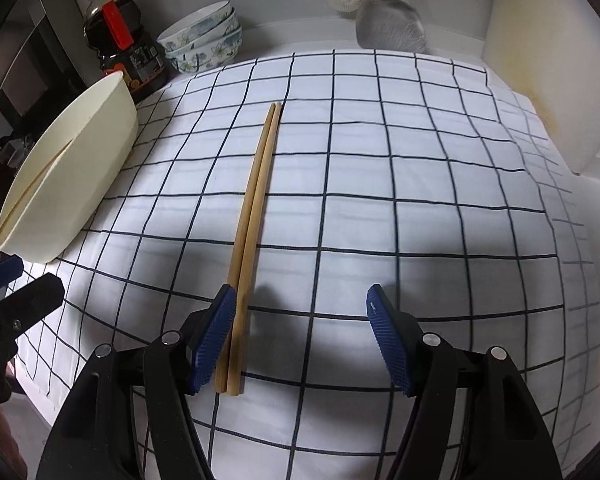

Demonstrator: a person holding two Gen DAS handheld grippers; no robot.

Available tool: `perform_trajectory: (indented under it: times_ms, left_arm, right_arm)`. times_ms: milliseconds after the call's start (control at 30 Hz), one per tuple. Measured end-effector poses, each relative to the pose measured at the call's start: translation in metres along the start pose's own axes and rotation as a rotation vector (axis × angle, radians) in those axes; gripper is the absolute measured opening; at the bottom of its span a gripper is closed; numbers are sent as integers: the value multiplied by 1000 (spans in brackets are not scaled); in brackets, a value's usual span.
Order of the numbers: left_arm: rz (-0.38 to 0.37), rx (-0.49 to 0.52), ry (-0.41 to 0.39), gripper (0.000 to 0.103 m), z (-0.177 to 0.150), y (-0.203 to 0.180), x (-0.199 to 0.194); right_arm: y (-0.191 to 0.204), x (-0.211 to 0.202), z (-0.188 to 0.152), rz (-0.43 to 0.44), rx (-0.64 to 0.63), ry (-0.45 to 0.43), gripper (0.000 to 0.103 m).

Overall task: Organize utensils
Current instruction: 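Lower both tools to the two chopsticks and push them apart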

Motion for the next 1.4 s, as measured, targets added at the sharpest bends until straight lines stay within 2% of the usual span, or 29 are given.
perform_trajectory:
  times_ms: [433,567,833,1400]
  left_arm:
    - [2,-8,9,95,1,2,4]
    - [-5,-5,13,95,1,0,4]
    - [-9,10,14,95,2,-6,4]
    - [-62,36,3,95,15,-55,24]
  right_arm:
    - [5,7,-5,-51,-46,3,66]
    - [12,8,-8,-89,-102,1,66]
    - [10,9,-5,-88,-115,-13,66]
    - [-70,6,0,-124,-80,-35,66]
Point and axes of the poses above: each gripper's, at about its wrist camera, not at the fingertips, and x roughly the way its jaws point, y to its left, z to its top, the point moved 4 cm from there along x, roughly the way its jaws point, and after that the axes turned 4 degrees about -z, right-handed, at the moved point
